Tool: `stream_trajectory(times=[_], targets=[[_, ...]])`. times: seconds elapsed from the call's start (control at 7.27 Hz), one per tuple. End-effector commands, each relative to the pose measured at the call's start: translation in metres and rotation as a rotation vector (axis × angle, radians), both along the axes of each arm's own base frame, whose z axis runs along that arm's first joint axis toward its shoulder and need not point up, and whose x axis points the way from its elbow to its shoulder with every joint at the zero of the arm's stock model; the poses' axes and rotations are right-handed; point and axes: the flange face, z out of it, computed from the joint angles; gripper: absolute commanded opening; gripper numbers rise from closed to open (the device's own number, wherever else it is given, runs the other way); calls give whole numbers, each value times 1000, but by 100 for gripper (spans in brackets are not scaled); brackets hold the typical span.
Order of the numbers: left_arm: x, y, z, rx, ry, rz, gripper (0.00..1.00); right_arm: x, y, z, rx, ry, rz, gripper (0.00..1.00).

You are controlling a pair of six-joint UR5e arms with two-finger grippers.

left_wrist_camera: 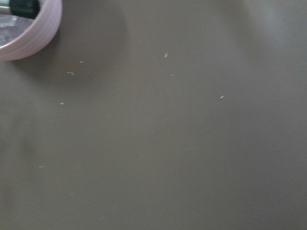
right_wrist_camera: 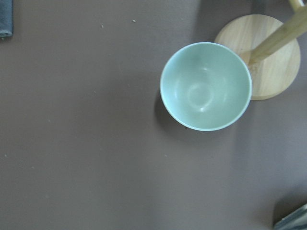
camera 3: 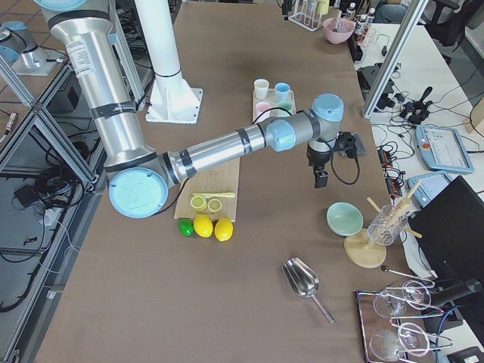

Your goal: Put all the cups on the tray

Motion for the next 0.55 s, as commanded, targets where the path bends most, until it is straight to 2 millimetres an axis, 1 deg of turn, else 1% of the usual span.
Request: stream_trajectory(times=[0.0, 0.14, 0.28, 0.41], targets=[[-113, 77, 93, -3, -6, 50, 99, 68, 37, 65, 31, 38, -57, 100], [-131, 97, 114, -43, -20, 13, 99, 85, 48, 87, 29, 52, -68, 100], [-133, 98, 128, -73, -18, 8, 99, 100, 60, 102, 17, 51, -61, 100], [-138, 104, 133, -83, -5, -6, 99, 102, 66, 108, 12, 54, -57, 100]])
